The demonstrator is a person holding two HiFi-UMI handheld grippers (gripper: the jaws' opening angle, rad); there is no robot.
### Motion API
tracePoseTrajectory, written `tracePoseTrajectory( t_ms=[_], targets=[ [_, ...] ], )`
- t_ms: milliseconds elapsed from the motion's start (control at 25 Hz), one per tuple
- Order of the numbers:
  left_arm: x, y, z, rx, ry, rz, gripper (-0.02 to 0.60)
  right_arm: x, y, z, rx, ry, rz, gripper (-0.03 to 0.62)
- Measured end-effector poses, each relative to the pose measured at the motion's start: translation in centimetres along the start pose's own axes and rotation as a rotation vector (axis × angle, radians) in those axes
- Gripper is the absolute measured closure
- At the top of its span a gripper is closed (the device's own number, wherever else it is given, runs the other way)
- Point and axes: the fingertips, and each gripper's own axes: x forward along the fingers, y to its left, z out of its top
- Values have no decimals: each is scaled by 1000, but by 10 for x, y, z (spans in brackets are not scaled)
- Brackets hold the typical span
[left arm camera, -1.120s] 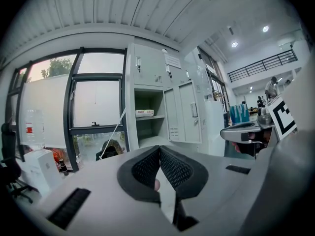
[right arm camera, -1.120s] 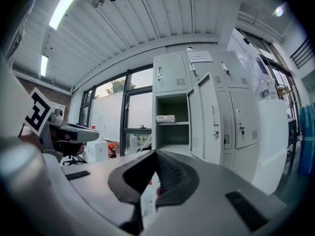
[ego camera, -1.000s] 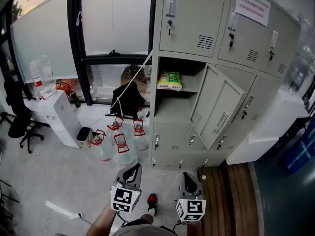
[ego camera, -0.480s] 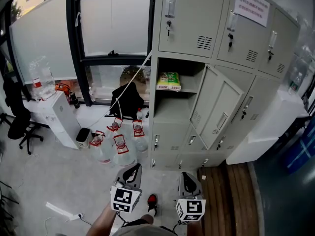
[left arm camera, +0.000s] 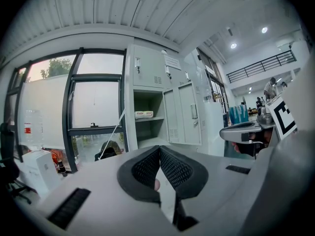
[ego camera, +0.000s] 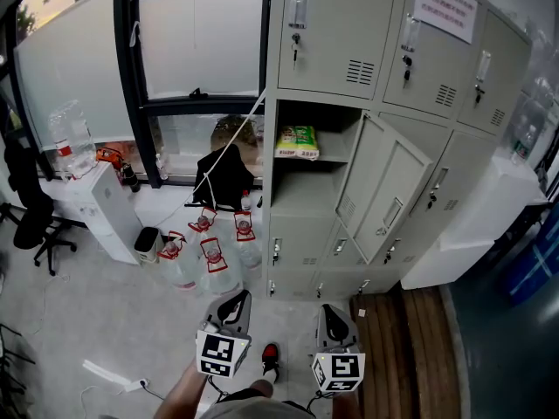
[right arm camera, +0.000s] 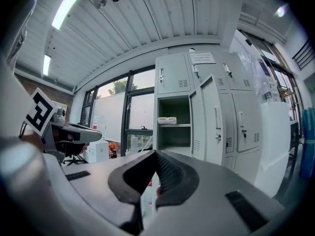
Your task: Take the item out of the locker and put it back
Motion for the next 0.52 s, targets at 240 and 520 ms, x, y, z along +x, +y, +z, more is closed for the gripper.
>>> tracePoseTrajectory(
  t_ms=[240, 520],
  targets=[
    [3, -3, 0, 3, 3, -5, 558, 0, -3, -1, 2, 4, 2, 576],
    [5, -5, -1, 5, 6, -5, 558, 1, -3, -4, 5, 11, 9, 576]
  ],
)
